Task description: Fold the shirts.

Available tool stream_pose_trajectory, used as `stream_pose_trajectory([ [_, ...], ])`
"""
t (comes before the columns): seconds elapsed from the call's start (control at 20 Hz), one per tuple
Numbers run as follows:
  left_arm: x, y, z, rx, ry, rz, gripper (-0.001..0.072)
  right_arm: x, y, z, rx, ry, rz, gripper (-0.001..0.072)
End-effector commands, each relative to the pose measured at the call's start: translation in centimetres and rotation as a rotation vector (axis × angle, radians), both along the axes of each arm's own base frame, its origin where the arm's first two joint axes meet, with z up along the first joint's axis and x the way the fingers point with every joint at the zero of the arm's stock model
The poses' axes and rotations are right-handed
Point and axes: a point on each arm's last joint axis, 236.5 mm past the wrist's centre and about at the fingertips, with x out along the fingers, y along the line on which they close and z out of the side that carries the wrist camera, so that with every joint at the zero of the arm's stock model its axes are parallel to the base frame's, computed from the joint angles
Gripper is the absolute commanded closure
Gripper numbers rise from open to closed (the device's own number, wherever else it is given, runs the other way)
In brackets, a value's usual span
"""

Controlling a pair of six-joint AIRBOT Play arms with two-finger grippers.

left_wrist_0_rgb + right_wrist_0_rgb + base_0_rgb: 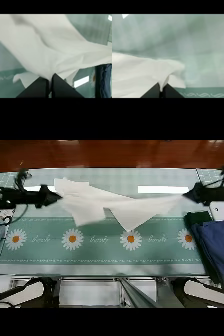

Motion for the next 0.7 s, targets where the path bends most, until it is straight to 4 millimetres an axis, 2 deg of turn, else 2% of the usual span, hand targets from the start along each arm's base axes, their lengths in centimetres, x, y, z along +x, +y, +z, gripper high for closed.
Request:
stream_pose_trajectory([
  [0.0,1.4,0.1,14.1,0.099,-0.352,-0.028,0.0688,-0.3,0.6,16.7,-0.151,-0.339,0.019,0.0689],
  [0.05,1.1,0.1,18.8,0.132,-0.465,-0.025,0.0688,-1.2,1.0,22.2,-0.2,-0.454,0.008,0.0689],
  [0.15,-0.8,-0.5,28.4,0.194,-0.692,-0.019,0.0688,-4.0,1.8,31.5,-0.3,-0.644,-0.026,0.0689],
  [0.2,-2.3,-0.9,32.8,0.226,-0.802,-0.015,0.0688,-5.8,2.2,35.2,-0.346,-0.72,-0.045,0.0689],
  [0.25,-4.0,-1.2,36.4,0.245,-0.885,-0.002,0.0688,-7.7,2.8,38.5,-0.393,-0.784,-0.057,0.0689],
  [0.3,-6.0,-1.2,39.8,0.269,-0.962,0.023,0.0688,-9.6,3.4,40.8,-0.427,-0.826,-0.067,0.0689],
  [0.4,-10.2,-0.7,44.8,0.348,-1.09,0.094,0.0688,-13.3,4.7,44.1,-0.479,-0.897,-0.081,0.0689],
  [0.45,-12.4,-0.4,46.7,0.398,-1.142,0.139,0.0688,-15.2,5.4,45.2,-0.504,-0.932,-0.093,0.0689],
  [0.5,-14.8,-0.1,48.1,0.453,-1.19,0.192,0.0688,-17.2,5.7,45.7,-0.544,-0.948,-0.11,0.0689],
  [0.65,-21.6,-0.5,49.9,0.594,-1.276,0.289,0.0688,-22.9,6.4,46.8,-0.655,-0.987,-0.174,0.0689],
])
